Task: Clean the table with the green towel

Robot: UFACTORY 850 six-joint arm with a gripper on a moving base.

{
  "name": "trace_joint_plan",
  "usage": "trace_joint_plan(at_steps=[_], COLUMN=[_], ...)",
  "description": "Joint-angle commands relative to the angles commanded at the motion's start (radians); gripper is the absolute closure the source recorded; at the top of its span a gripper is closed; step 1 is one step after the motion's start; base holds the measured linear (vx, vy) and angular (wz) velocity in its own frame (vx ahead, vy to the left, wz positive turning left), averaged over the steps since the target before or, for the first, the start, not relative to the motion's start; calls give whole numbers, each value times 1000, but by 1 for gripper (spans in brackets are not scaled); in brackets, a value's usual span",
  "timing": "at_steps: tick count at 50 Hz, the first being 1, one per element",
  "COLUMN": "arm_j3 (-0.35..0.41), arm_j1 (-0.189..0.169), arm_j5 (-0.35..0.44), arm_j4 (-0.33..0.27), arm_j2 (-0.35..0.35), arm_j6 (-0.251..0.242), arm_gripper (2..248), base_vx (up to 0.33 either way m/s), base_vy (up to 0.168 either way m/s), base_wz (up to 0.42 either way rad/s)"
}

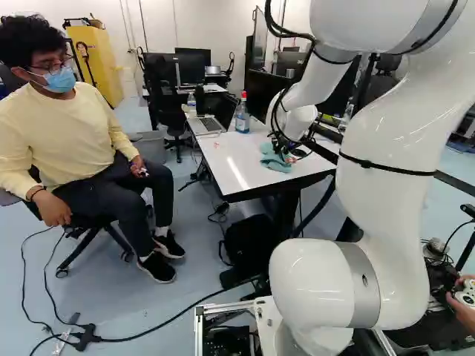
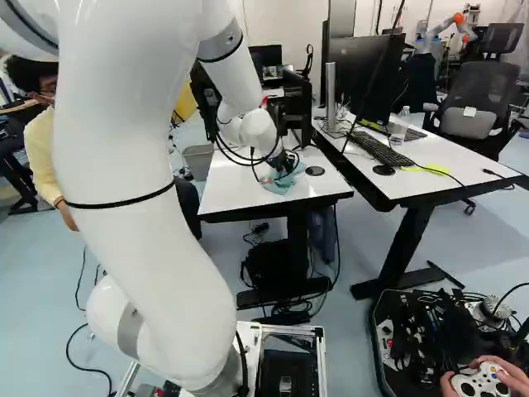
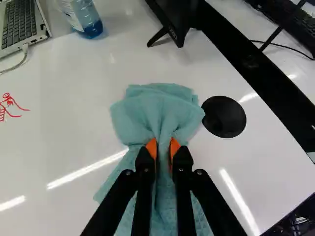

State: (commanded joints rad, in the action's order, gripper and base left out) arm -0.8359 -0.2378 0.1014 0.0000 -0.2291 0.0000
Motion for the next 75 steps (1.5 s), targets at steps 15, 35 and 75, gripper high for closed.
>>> trace_joint_plan(at_steps=[15, 35, 75], arm_j3=[38, 73, 210], arm_j1=[-25, -28, 54], arm_j5=[0, 0, -119], arm_j4=[0, 0, 0], arm_j2=[33, 103, 340], arm_j6=[0, 0, 0], arm_gripper=[199, 199, 199], base_vx=[0, 0, 0], base_vy=[0, 0, 0], base_wz=[0, 0, 0])
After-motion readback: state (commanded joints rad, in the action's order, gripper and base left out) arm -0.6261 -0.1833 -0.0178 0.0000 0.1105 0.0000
